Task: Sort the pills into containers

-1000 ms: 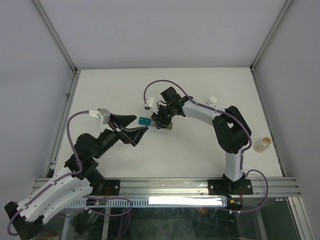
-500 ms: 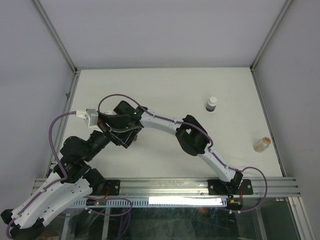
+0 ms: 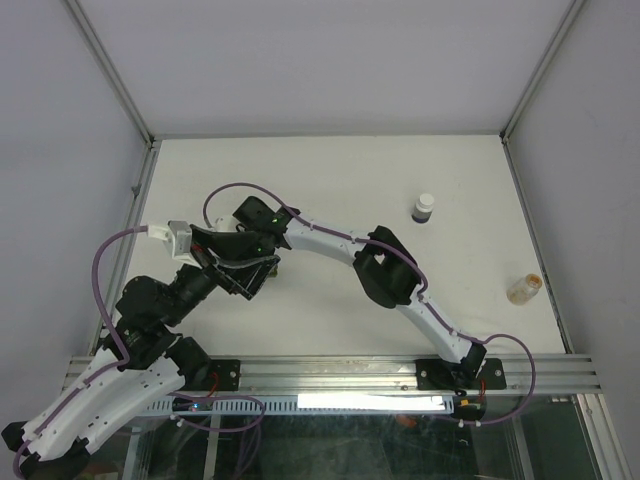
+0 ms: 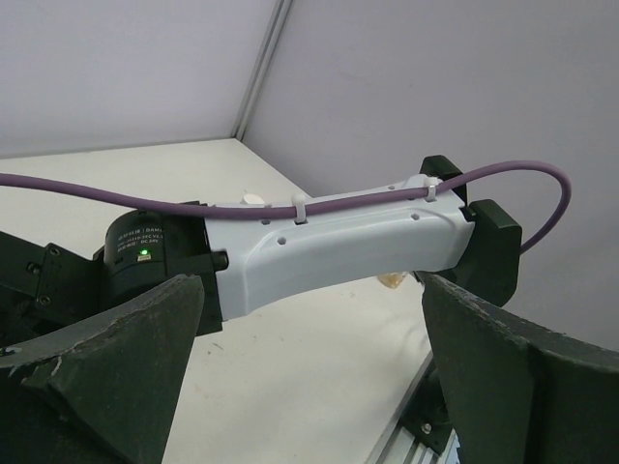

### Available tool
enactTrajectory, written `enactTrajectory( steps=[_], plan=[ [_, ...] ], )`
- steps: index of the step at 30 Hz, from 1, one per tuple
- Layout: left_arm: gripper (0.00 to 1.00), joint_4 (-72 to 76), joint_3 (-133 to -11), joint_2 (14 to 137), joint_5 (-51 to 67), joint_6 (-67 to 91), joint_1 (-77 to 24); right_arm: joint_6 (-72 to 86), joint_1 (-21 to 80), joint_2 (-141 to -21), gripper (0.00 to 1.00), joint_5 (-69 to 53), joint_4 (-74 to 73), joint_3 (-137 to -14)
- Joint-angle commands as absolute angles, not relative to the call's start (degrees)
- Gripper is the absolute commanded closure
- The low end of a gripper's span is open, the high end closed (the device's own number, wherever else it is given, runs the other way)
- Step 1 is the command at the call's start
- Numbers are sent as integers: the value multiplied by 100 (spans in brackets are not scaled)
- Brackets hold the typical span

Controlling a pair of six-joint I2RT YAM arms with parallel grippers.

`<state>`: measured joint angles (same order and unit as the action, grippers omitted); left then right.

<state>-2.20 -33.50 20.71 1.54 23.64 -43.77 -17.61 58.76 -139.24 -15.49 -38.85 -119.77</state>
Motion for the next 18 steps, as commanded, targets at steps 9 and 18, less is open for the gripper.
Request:
enactTrajectory(
  steps=[9, 18],
  plan=[
    [1, -217, -3234, 2118, 215, 2513, -4329, -2023, 5826, -13569, 34, -1893, -3898, -11761],
    [1, 48, -3229, 1930, 456, 2629, -4326, -2162, 4987, -12370, 17, -3562, -4203, -11376]
  ],
)
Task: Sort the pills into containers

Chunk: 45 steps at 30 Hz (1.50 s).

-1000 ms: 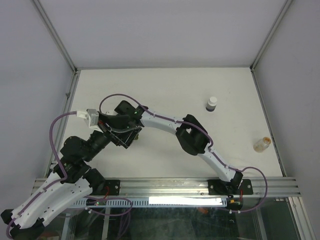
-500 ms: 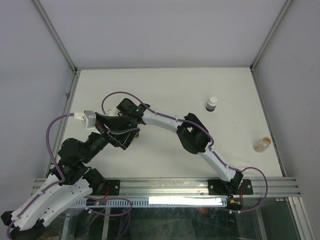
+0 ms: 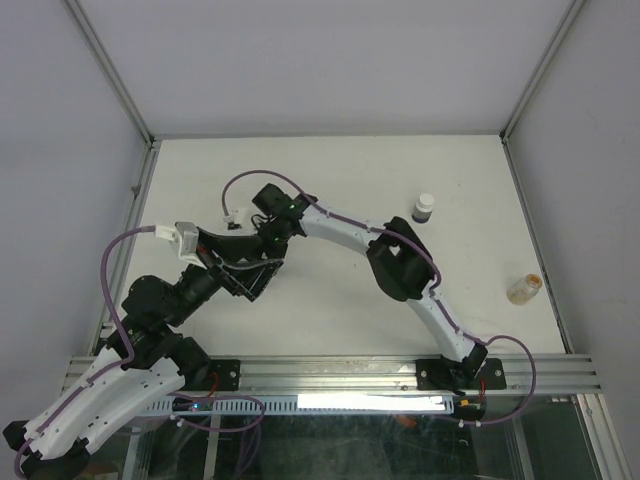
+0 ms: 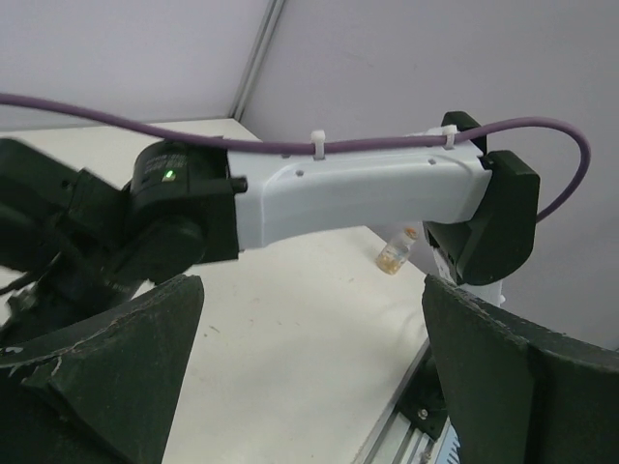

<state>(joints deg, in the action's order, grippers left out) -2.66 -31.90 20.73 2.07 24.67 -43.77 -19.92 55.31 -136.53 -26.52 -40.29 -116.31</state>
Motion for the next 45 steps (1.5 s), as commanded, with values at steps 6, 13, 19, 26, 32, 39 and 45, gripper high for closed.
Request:
enactTrajectory(
  steps=[6, 13, 19, 26, 32, 39, 45],
  plan=[
    [1, 203, -3605, 2272, 470, 2354, -4325, -2392, 4058, -10681, 10, -2786, -4002, -10250],
    [1, 183, -4311, 2901, 195, 2002, -4325, -1003, 1733, -9001, 1, -3399, -3678, -9966],
    [1, -253, -5495, 3571, 143, 1831, -4325, -1055, 1056, -8374, 1, -3735, -4433, -11015],
    [1, -975, -6593, 3972, 300, 1640, -4327, -619, 1068, -6936, 1, -3124, -3496, -9901],
    [1, -1123, -6708, 4026, 468, 1677, -4332, -160, 1063, -5688, 1, -2914, -2808, -8579],
    [1, -1266, -6598, 3981, 644, 1806, -4326, 239, 1063, -4980, 1, -2931, -2528, -7992],
    [1, -1325, -6429, 3821, 646, 1837, -4333, 281, 1064, -4884, 0, -2776, -2697, -7982]
  ],
)
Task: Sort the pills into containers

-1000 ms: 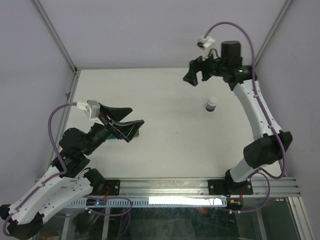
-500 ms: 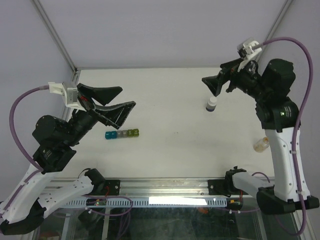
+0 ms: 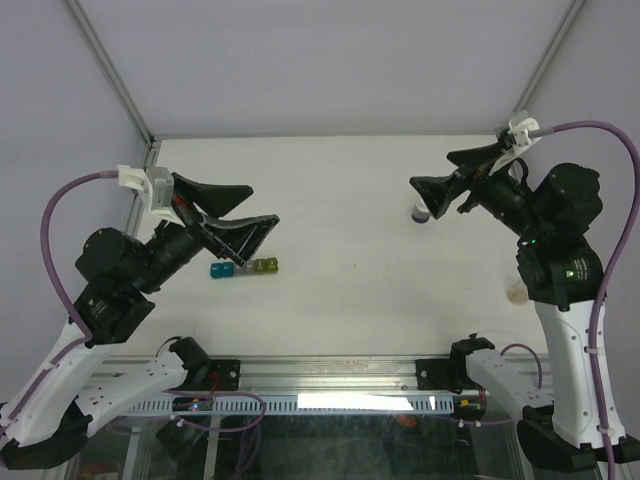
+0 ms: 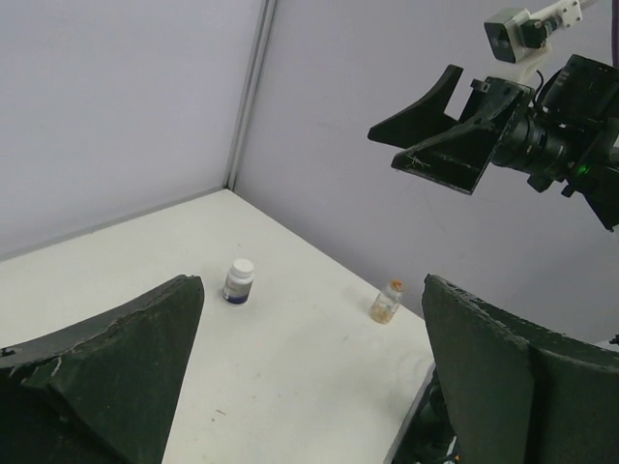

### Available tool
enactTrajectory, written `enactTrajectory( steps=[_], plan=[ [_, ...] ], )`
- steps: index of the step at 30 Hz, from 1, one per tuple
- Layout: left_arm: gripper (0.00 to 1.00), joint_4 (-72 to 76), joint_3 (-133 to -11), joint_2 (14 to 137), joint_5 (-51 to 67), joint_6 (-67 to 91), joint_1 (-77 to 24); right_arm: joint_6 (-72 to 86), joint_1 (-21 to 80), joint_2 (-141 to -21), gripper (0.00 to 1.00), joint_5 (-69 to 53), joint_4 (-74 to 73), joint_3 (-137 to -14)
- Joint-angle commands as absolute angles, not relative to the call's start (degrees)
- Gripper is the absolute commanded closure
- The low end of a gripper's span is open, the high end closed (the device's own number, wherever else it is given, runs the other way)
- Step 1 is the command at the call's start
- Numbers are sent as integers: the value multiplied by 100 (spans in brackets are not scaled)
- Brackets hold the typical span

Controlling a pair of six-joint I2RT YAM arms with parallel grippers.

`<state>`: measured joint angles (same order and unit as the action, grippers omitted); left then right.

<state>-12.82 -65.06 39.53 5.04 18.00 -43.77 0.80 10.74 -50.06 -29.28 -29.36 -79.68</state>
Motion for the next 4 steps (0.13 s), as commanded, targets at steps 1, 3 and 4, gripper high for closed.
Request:
enactTrajectory(
  steps=[1, 3, 4],
  plan=[
    [1, -1343, -6414, 3809, 647, 1837, -4330, 286, 1063, -4859, 1, -2777, -2686, -7917],
    [1, -1413, -6416, 3810, 707, 1802, -4331, 306, 1063, -4856, 1, -2750, -2748, -7856],
    [1, -1482, -6434, 3814, 707, 1783, -4327, 307, 1063, -4820, 1, -2724, -2747, -7805]
  ],
)
